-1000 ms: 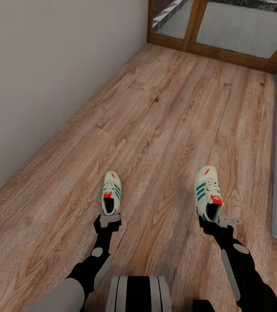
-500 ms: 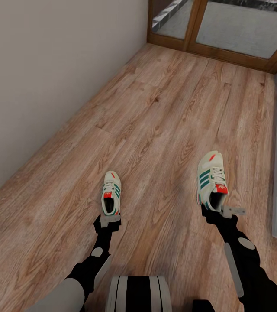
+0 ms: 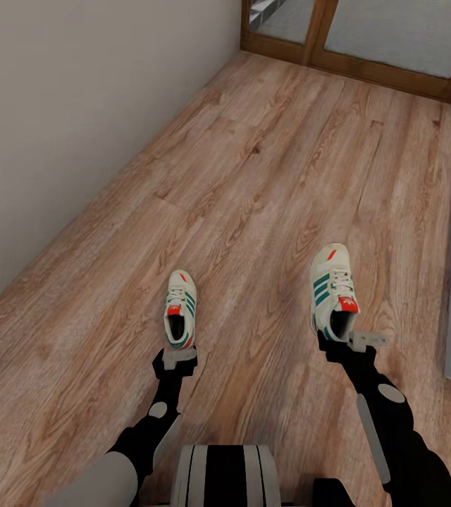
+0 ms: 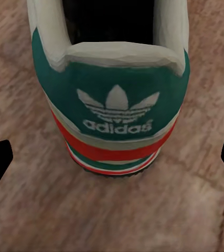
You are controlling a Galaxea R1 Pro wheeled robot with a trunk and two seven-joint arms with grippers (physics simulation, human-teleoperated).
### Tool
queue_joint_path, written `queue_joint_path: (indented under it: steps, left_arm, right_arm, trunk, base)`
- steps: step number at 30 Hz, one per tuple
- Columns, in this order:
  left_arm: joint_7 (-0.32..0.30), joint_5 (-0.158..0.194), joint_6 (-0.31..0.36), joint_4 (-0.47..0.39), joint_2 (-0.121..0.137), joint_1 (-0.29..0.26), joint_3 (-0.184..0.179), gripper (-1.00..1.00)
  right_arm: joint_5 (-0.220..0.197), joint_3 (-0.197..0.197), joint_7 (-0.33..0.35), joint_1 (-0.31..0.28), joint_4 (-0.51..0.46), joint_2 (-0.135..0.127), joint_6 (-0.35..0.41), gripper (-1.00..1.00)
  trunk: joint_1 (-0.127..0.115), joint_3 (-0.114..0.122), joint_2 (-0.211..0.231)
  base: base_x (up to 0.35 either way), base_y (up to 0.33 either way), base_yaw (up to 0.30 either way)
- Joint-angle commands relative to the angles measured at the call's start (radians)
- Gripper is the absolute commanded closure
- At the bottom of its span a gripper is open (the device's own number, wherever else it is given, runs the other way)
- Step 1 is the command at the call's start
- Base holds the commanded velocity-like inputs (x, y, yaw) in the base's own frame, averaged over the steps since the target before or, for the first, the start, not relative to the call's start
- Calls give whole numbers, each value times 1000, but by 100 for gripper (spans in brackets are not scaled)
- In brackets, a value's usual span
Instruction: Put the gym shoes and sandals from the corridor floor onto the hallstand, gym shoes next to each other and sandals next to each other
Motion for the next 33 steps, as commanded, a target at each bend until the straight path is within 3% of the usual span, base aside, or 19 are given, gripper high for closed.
queue_joint_path:
  steps: [1, 26, 33]
  left_arm:
    - [6, 10, -4, 1, 1, -1, -8, -100]
    - [7, 10, -4, 1, 1, -1, -7, -100]
    - [6, 10, -4, 0, 1, -1, -8, -100]
  right_arm:
    - [0, 2, 0, 0, -1, 0, 6, 100]
    - [1, 11, 0, 0, -9, -3, 6, 100]
    - [1, 11, 0, 0, -9, -3, 6, 100]
  trunk:
    - [0, -1, 0]
    - [0, -1, 0]
    - [2, -24, -1]
  base:
    - [0, 0, 0]
    - [50, -7, 0]
    - [1, 0, 0]
